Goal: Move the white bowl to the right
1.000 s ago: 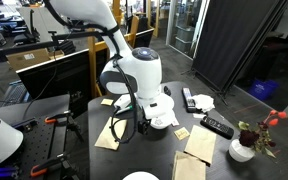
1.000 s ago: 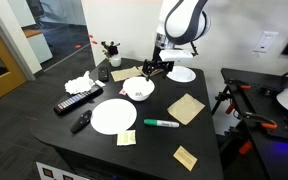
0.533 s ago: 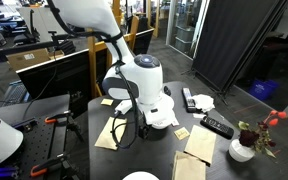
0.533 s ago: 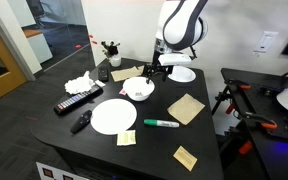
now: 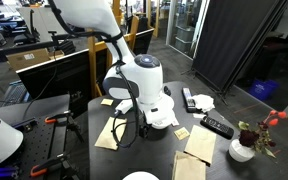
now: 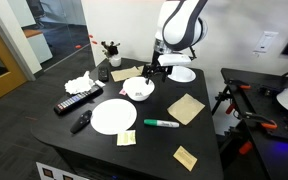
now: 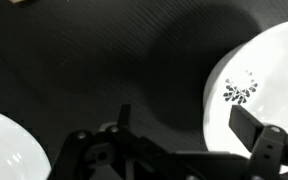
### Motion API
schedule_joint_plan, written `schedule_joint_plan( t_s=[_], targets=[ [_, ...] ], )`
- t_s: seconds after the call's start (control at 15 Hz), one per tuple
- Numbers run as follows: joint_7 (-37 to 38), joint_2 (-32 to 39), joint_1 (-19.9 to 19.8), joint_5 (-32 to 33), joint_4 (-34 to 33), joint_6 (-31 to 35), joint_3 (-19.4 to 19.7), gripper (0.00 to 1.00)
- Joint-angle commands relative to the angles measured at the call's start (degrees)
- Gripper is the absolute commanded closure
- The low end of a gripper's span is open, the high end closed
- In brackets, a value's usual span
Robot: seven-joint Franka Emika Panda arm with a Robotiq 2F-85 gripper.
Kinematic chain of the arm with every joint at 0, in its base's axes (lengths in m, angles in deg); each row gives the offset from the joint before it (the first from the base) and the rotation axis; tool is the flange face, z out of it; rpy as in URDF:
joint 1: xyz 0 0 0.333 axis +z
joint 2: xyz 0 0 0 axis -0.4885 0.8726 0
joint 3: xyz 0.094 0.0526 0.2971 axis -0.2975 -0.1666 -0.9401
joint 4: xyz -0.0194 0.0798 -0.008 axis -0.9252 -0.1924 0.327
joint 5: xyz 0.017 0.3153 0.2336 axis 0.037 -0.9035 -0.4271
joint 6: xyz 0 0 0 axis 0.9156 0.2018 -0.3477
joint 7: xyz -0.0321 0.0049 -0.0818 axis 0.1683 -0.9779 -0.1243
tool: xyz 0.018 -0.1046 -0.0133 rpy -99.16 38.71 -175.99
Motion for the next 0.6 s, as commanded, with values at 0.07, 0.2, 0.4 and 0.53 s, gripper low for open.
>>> schedule_joint_plan(
  t_s=[0.07, 0.2, 0.4, 0.53],
  targets=[
    [-1.71, 1.14, -1.30, -1.90, -1.62, -0.07, -1.89, 0.00],
    [-1.32, 1.71, -1.05, -1.92, -2.11, -0.20, -1.76, 0.00],
    [-1.17, 2.68, -1.05, -1.96, -2.99, -0.33, -1.71, 0.28],
    [-1.20, 3.27, -1.09, -1.98, -3.59, -0.39, -1.81, 0.41]
  ],
)
